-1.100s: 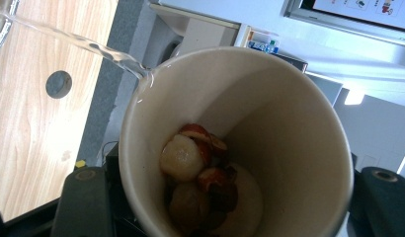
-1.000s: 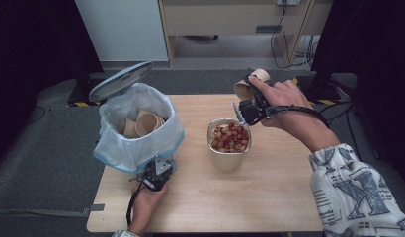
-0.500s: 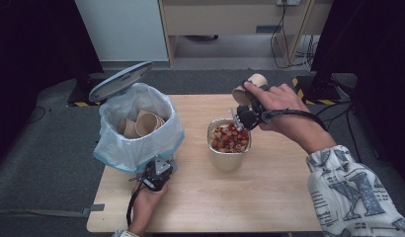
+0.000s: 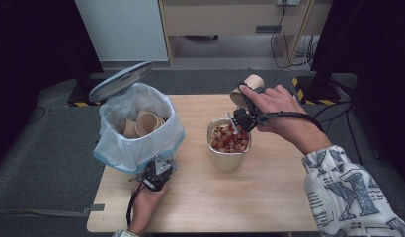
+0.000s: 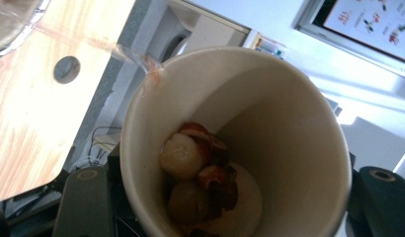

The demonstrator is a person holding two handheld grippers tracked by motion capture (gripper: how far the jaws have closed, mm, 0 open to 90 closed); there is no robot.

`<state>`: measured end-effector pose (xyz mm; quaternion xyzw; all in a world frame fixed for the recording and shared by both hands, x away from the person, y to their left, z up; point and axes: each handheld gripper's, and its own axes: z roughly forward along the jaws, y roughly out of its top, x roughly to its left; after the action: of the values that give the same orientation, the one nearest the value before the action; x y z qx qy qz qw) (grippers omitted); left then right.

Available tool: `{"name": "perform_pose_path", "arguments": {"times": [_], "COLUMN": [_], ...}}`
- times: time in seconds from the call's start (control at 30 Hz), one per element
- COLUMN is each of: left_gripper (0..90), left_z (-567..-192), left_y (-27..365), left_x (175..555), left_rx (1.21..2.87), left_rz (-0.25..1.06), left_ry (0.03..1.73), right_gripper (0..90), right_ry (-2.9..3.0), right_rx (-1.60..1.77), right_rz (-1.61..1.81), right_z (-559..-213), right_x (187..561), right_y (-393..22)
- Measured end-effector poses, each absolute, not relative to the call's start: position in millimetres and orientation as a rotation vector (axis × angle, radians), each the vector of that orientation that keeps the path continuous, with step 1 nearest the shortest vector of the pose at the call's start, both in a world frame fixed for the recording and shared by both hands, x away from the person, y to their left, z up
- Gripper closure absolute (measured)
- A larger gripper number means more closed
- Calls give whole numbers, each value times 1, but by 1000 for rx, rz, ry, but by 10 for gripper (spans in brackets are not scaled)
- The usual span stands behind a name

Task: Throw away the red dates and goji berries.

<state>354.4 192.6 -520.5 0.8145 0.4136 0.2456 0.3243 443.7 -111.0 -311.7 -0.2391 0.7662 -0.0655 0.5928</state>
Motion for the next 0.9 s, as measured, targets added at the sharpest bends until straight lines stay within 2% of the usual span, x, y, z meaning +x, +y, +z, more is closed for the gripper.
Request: {"name": "perform_pose_path", "arguments": {"times": [0.6, 0.9], "left_gripper": [894, 894], "left_z": [-520, -520], "left_y": [193, 192], "left_x": [354, 354], "left_rx": [2138, 2138], "left_rz": [645, 647], "left_ry": [1084, 1085], "right_gripper": [335, 335], "right_ry": [1765, 1742], "right_rx": [-541, -504], "right_rz": [-138, -128], "right_z": [-302, -283], "right_x": [442, 439], "right_y": [-116, -125]}}
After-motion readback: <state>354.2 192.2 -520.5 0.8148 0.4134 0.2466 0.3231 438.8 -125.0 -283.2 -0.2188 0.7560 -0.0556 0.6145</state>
